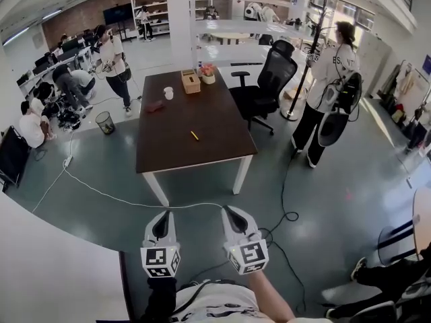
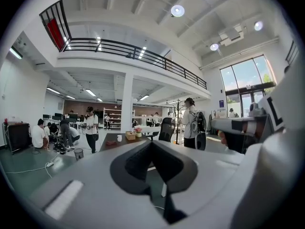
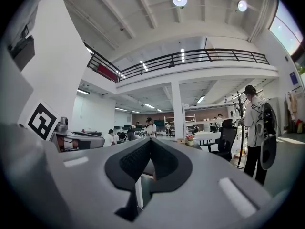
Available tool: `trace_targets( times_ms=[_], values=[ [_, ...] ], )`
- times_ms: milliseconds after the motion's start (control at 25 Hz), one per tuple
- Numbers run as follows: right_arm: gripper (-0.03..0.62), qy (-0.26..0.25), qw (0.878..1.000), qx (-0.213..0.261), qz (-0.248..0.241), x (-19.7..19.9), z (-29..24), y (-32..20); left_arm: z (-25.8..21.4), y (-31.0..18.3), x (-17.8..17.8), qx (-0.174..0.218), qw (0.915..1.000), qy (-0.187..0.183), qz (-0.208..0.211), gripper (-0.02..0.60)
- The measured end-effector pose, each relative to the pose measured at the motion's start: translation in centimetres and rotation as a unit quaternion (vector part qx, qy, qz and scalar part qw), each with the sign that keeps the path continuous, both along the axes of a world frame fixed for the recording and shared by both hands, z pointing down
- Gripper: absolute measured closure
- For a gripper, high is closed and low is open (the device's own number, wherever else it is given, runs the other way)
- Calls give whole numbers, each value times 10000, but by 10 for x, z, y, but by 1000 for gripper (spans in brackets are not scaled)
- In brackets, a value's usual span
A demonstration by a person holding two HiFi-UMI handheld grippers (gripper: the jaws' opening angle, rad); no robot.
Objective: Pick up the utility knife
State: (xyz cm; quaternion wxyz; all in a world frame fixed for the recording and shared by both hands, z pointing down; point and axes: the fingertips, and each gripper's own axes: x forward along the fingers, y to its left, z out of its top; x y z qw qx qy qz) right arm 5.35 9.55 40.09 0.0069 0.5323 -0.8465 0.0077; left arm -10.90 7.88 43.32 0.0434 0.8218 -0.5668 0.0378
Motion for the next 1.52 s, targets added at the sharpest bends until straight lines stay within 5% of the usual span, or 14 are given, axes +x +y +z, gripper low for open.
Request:
trace_targets(
  times_ms=[520, 760, 1320, 1520],
  values=[
    [592, 130, 9993, -306, -177, 28, 16, 6, 25, 8, 38, -354, 9994, -63, 12, 581],
    [592, -48, 9972, -701, -244, 29, 40, -7, 47, 6, 24, -762, 9967, -177, -199, 581],
    [592, 33, 9971, -763, 8, -3, 34, -141, 37, -148, -3, -631, 9979, 102, 143, 581],
    [592, 180, 9954, -941, -37, -19, 42, -178, 54, -176, -22, -905, 9955, 266, 33, 581]
  ],
)
